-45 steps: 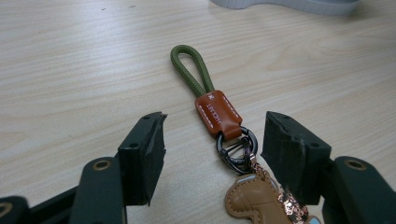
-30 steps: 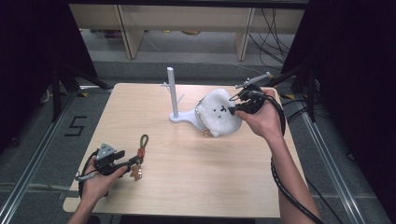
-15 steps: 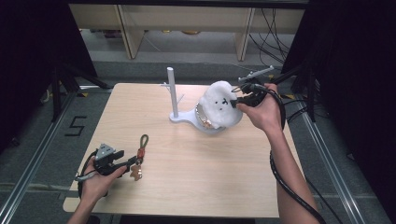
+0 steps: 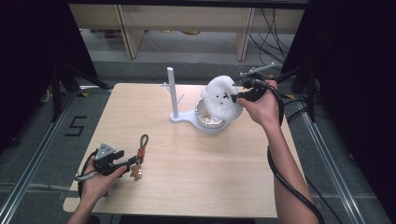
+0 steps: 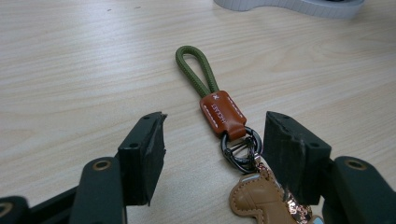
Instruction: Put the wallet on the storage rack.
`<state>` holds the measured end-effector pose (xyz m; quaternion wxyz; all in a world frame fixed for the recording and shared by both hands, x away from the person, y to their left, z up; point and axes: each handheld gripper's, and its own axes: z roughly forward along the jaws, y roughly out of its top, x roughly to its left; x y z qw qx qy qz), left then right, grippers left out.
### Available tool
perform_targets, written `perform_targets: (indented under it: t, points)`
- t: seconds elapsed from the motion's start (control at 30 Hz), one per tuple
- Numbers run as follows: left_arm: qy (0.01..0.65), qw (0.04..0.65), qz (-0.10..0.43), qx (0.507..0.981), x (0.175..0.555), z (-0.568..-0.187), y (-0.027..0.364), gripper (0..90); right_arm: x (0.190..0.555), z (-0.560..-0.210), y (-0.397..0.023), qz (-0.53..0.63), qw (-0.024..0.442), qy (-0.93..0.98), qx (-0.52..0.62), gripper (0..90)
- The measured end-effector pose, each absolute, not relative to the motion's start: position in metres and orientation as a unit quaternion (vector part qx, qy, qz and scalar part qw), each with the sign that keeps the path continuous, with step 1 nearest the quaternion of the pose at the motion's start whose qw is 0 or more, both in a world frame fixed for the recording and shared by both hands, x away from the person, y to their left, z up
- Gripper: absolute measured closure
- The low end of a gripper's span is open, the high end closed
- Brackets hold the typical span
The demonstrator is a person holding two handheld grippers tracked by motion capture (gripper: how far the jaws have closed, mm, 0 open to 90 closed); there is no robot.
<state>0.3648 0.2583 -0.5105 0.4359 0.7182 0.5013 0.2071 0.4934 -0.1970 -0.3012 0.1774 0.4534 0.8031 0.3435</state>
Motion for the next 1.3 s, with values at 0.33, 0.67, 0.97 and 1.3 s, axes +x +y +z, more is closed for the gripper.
perform_targets:
  t: [0.33, 0.67, 0.97, 1.3]
  points:
    - [0.501, 0.434, 0.206, 0.719, 0.365, -0.511, 0.259, 38.1, 0.507, -0.309, -0.194, 0.337, 0.183, 0.796, 0.469, 80.8]
    - [0.502, 0.434, 0.209, 0.719, 0.364, -0.511, 0.259, 38.1, 0.516, -0.322, -0.184, 0.338, 0.183, 0.784, 0.487, 80.7]
    - [0.501, 0.434, 0.208, 0.719, 0.363, -0.511, 0.260, 38.1, 0.524, -0.335, -0.176, 0.335, 0.190, 0.778, 0.497, 80.7]
    - [0.503, 0.434, 0.208, 0.718, 0.363, -0.511, 0.261, 38.1, 0.529, -0.353, -0.169, 0.335, 0.198, 0.773, 0.502, 80.6]
